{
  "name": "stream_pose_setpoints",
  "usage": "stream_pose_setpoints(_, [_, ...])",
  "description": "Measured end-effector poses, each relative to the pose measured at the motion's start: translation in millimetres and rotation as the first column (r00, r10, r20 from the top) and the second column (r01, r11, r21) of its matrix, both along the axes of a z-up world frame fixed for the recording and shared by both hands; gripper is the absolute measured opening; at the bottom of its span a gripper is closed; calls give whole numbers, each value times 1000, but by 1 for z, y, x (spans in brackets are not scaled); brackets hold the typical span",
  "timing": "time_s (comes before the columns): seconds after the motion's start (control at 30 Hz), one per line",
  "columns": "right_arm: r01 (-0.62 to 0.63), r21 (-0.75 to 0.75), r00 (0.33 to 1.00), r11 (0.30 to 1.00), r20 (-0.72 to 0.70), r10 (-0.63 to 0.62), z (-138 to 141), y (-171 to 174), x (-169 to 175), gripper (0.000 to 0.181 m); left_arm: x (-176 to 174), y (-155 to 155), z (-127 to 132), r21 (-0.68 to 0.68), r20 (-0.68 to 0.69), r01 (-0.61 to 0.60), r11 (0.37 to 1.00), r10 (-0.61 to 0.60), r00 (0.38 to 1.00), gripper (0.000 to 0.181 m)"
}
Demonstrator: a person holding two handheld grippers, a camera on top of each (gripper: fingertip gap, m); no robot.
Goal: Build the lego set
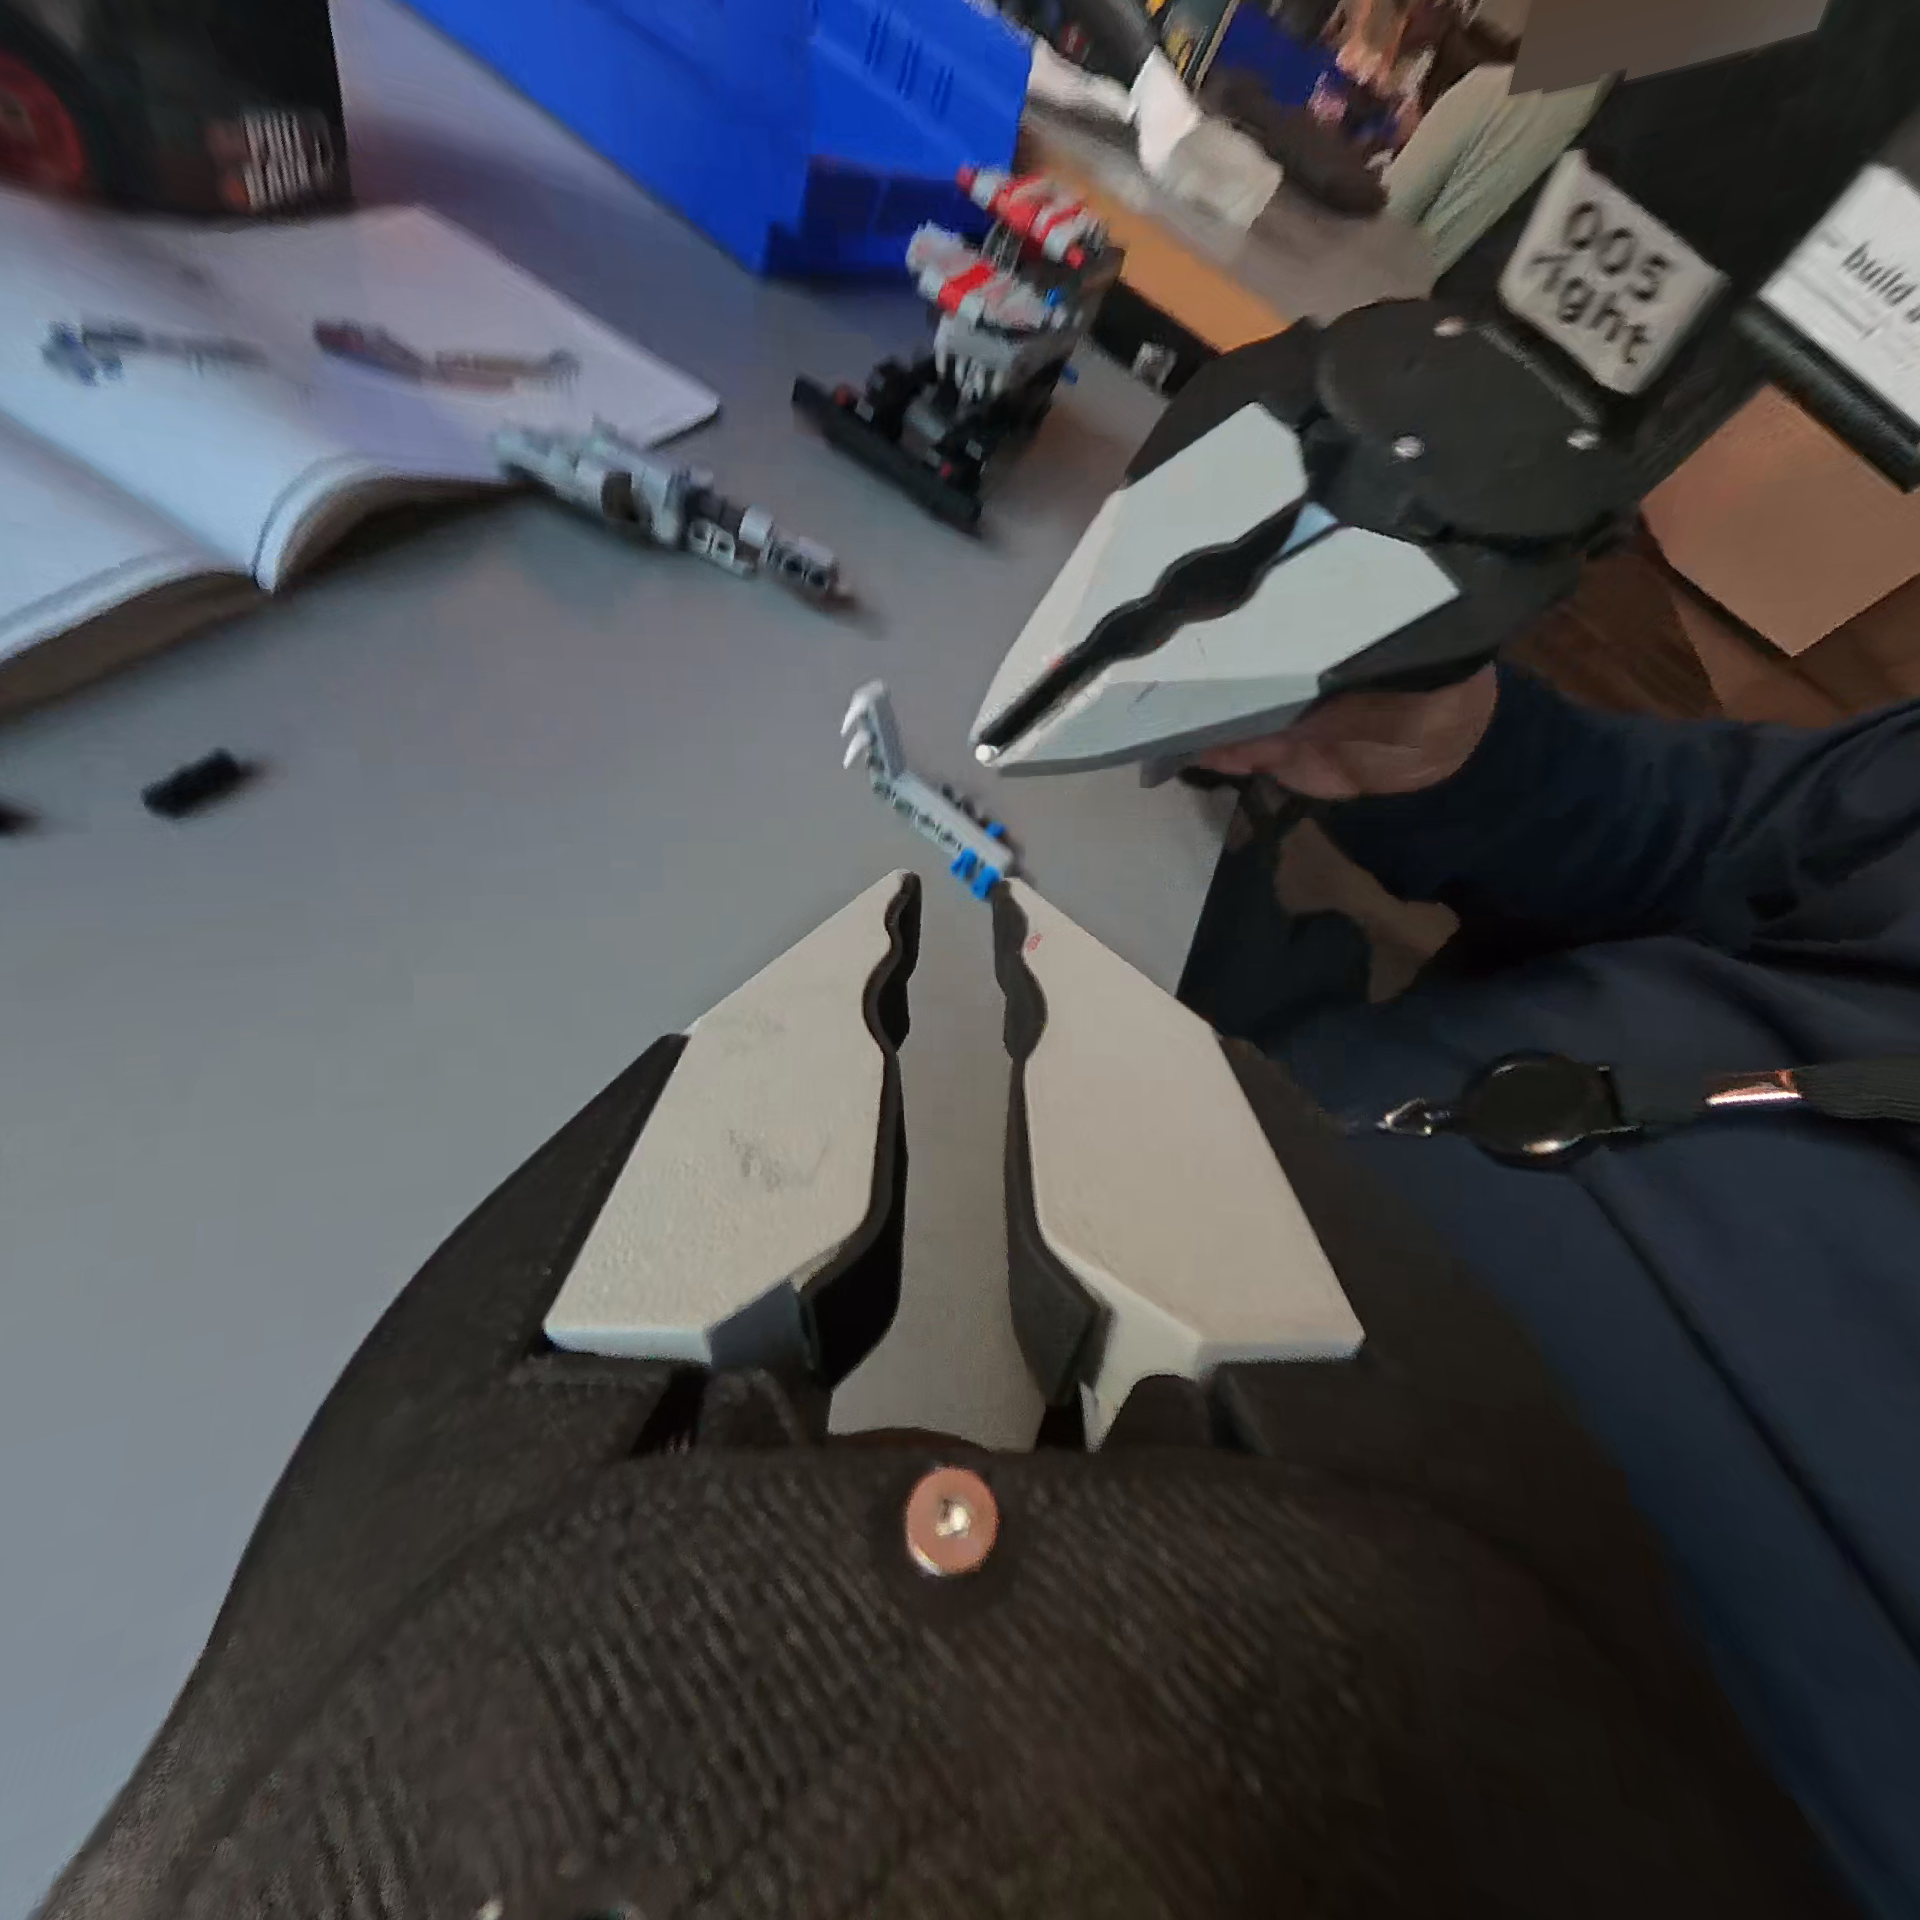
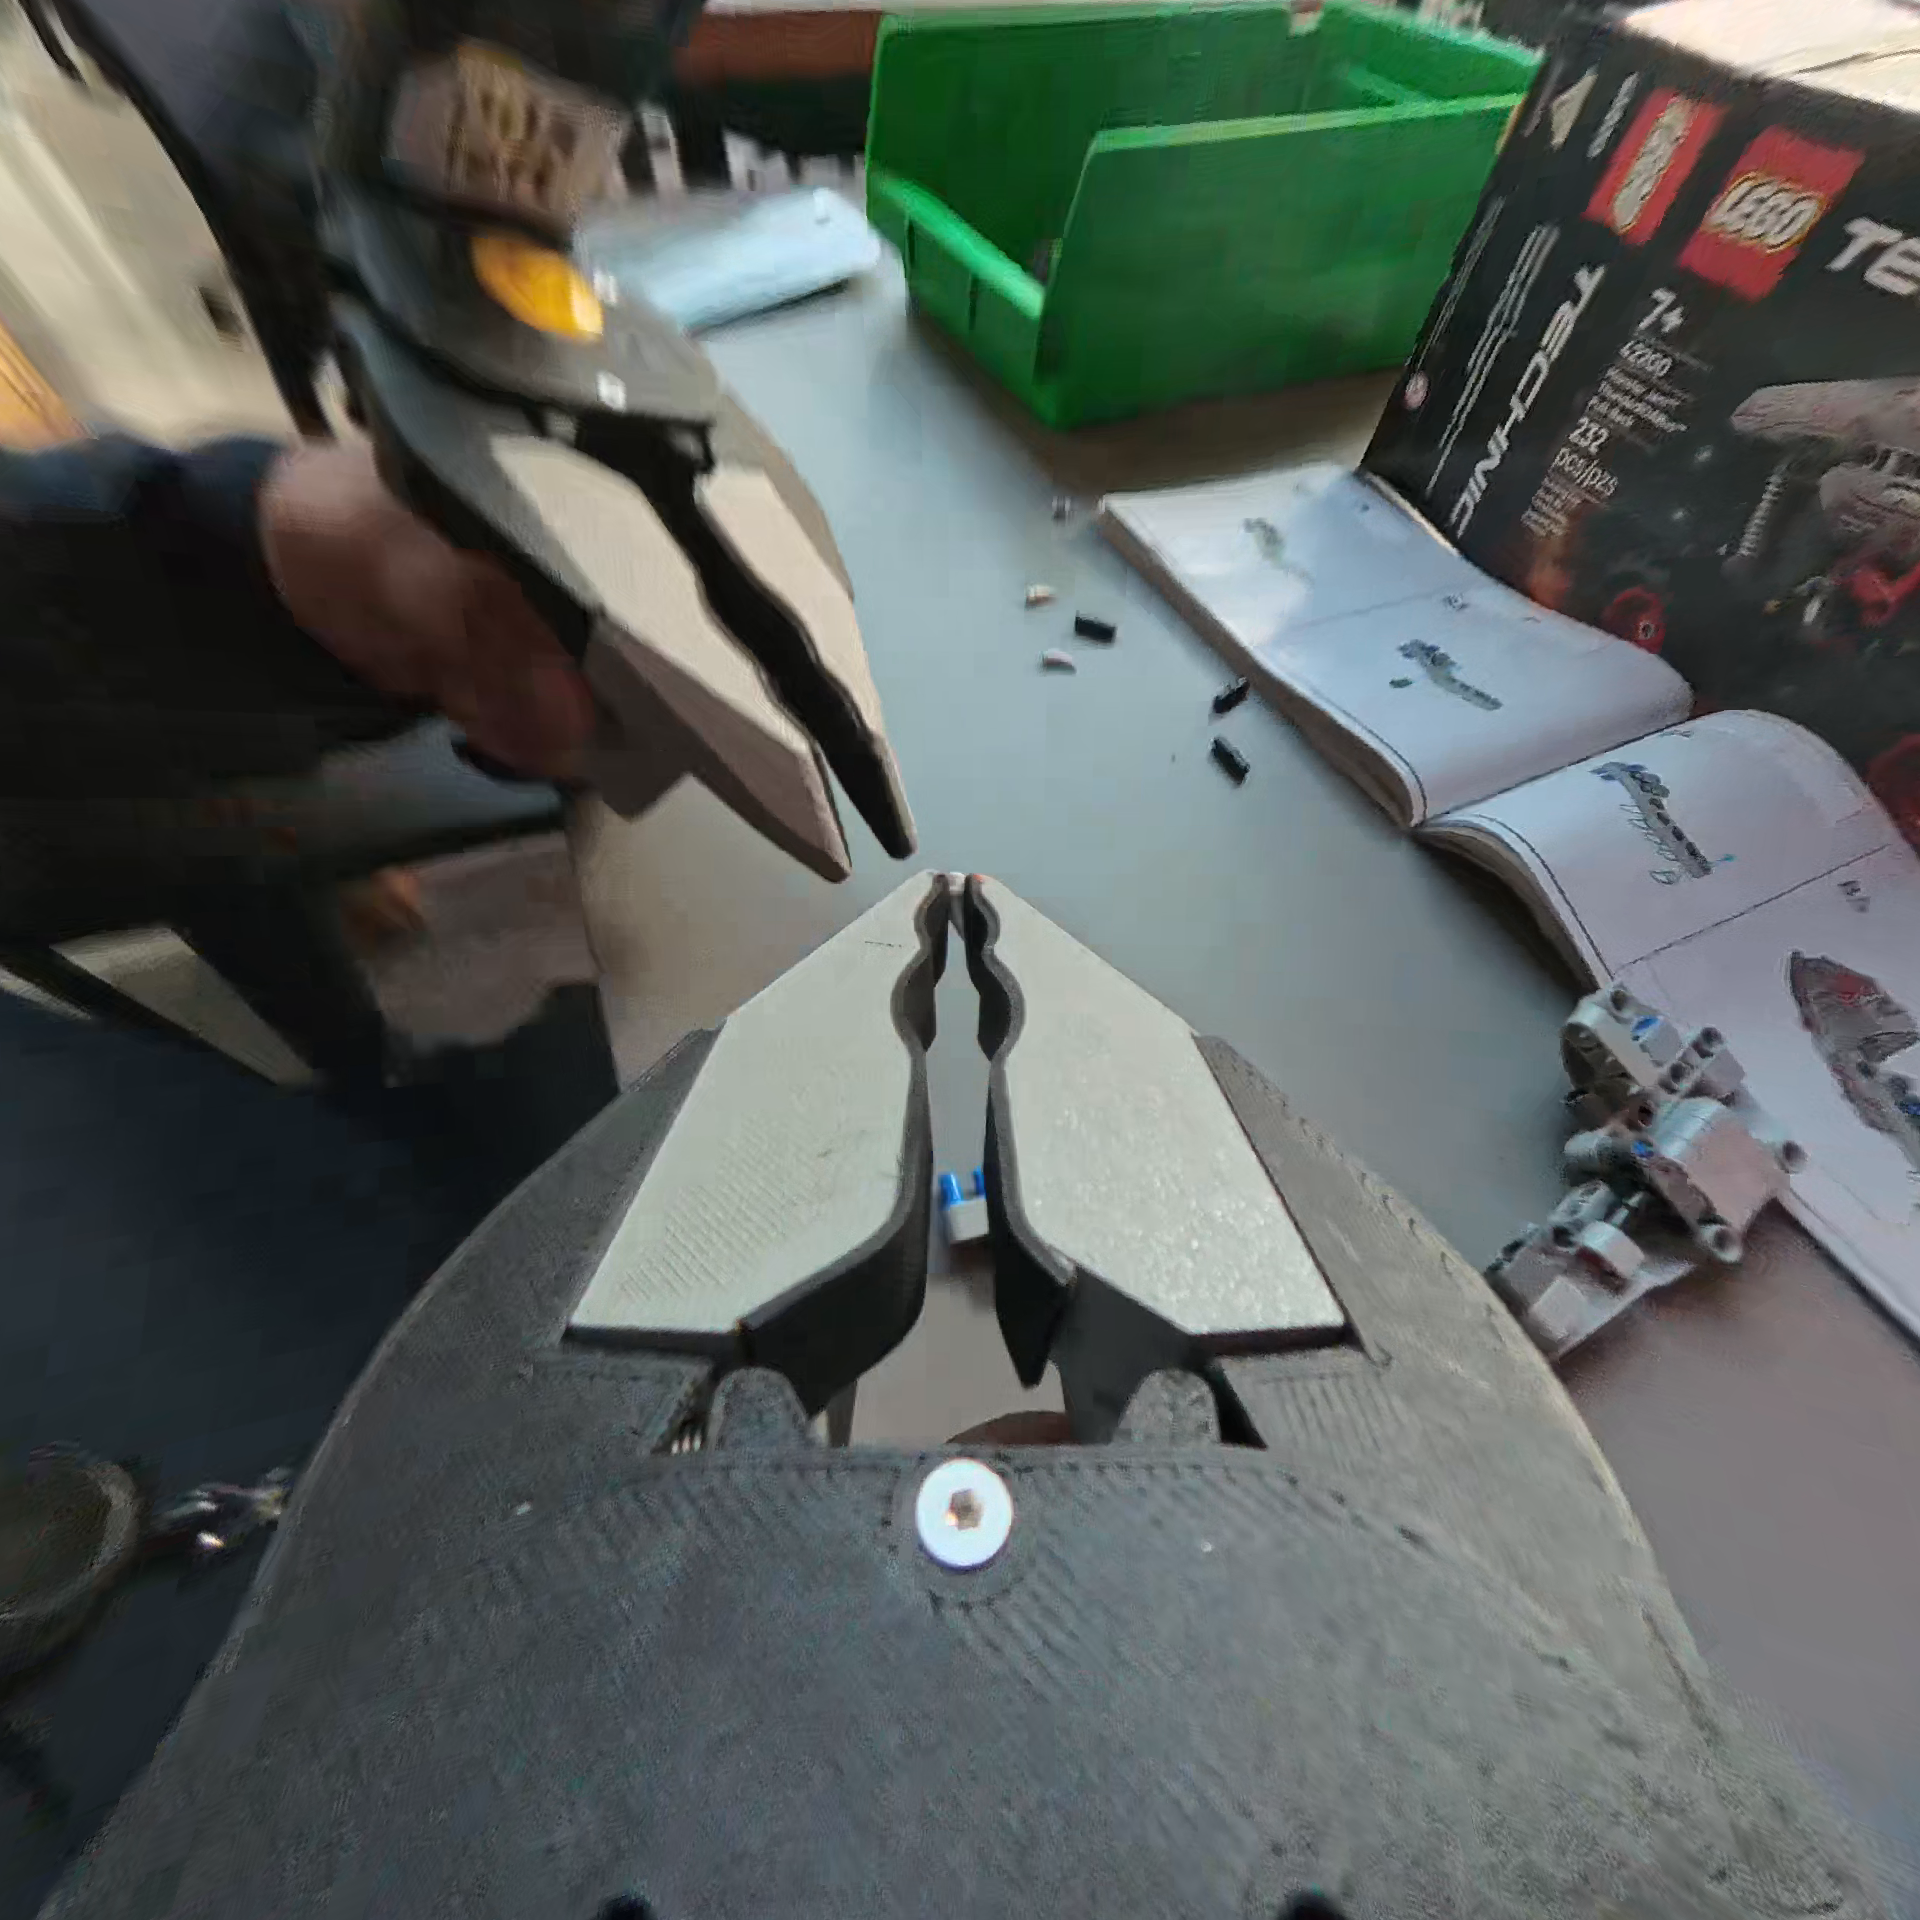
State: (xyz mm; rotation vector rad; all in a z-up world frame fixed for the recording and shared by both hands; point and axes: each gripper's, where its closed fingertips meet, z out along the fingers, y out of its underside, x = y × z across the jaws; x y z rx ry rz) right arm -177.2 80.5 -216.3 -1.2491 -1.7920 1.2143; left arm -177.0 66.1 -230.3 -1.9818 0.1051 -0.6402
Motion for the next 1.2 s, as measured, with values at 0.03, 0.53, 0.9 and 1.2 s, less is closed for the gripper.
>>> stream_pose_setpoints(0.03, [-3, -111, 1000, 994, -27, 0, 12, 1, 0, 0, 1, 4, 7, 52, -27, -11, 999, 13, 1000, 11])
stream_pose_setpoints(0.53, [-99, -816, 992, 569, -122, -3, 65, 16, -6, 0, 6, 36, 65, 316, -183, -172, 933, 237, 954, 15])
stream_pose_setpoints(0.9, [-31, -700, 985, 713, -144, -99, 62, 18, -7, 0, 5, 39, 59, 219, -36, -185, 958, 198, 980, 9])
stream_pose_setpoints(1.2, [-13, -675, 983, 738, -145, -116, 54, 15, -9, 0, 3, 40, 58, 193, 74, -195, 962, 184, 980, 2])
